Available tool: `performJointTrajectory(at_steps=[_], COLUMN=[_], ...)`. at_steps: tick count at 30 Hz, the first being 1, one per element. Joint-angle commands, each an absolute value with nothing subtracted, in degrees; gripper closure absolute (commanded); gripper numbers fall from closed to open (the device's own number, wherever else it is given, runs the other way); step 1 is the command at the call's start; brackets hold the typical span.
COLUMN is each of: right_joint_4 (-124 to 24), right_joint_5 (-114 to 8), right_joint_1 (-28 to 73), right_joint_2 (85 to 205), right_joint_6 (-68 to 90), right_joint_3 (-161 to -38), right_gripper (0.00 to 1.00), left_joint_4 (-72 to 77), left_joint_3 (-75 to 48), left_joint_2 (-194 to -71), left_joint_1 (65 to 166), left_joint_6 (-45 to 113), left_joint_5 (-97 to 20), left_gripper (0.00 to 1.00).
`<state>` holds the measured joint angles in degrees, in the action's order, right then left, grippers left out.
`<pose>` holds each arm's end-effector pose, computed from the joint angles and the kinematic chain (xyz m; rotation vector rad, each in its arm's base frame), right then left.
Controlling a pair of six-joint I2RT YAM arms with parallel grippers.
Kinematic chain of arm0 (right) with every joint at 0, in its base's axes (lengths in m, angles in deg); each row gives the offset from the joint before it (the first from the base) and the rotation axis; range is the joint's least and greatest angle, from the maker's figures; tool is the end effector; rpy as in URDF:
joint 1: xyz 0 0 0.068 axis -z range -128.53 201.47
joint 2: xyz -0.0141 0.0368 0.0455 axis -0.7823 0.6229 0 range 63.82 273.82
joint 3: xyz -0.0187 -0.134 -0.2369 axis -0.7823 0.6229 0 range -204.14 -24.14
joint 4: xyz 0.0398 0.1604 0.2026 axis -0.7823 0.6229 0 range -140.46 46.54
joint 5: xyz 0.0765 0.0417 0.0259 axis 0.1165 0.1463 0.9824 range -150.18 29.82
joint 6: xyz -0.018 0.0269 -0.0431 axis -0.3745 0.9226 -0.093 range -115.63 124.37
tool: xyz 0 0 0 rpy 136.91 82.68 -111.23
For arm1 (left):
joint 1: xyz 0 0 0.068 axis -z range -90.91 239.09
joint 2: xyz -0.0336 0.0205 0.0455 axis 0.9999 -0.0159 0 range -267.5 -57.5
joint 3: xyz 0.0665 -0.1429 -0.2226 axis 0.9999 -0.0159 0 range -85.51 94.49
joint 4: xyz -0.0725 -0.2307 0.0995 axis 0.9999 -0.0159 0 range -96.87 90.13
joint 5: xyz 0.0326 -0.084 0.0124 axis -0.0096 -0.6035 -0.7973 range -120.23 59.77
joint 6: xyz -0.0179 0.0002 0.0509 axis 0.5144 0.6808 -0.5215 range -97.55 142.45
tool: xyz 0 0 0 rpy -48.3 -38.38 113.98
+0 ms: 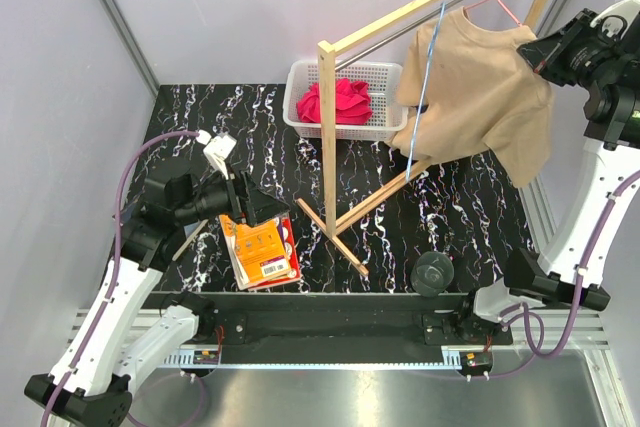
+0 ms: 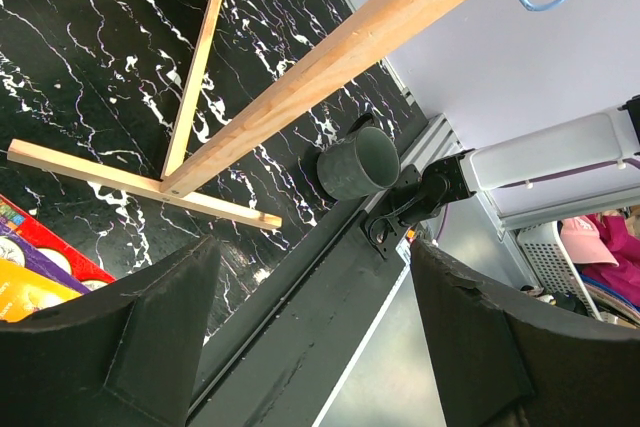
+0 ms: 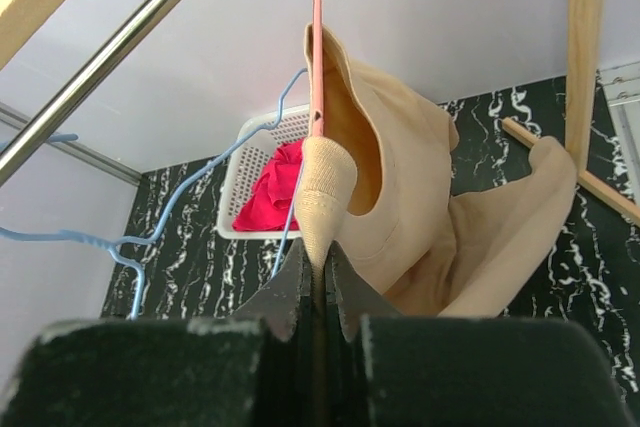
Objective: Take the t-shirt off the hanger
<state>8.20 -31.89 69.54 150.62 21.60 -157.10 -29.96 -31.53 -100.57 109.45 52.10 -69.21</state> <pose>0.2282 -0.0567 0.5725 0.1930 1.7721 0.4302 0.1351 -0.0740 0.3656 0.3330 1.9955 -1.2189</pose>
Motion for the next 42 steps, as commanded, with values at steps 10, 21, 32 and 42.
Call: performJointTrajectory(at_steps=[10, 21, 32, 42], right_joint_4=[6.0, 7.5, 7.7, 7.7], right_joint_5=[-29.8, -30.1, -24.8, -29.1], right_joint_1=[69.7, 69.6, 69.6, 69.7], right_joint_2=[150.7, 150.9, 153.6, 153.7], right_joint_6=[27.0, 27.1, 27.0, 27.0], right_joint_3=[-163.3, -167.8, -173.6, -167.0], right_gripper=[1.00, 1.00, 1.00, 1.00], left_joint_4=[-28.0, -27.6, -27.4, -27.2], left_joint_3=[-30.5, -30.1, -31.0, -30.9], left_joint_2=[-99.6, -100.1, -99.6, -99.8], left_joint_1=[109.7, 109.7, 109.7, 109.7], left_joint_6=[52.5, 52.5, 52.7, 52.5], left_joint_5=[-69.0, -69.4, -69.3, -69.3], left_gripper=[0.20, 0.20, 0.20, 0.20])
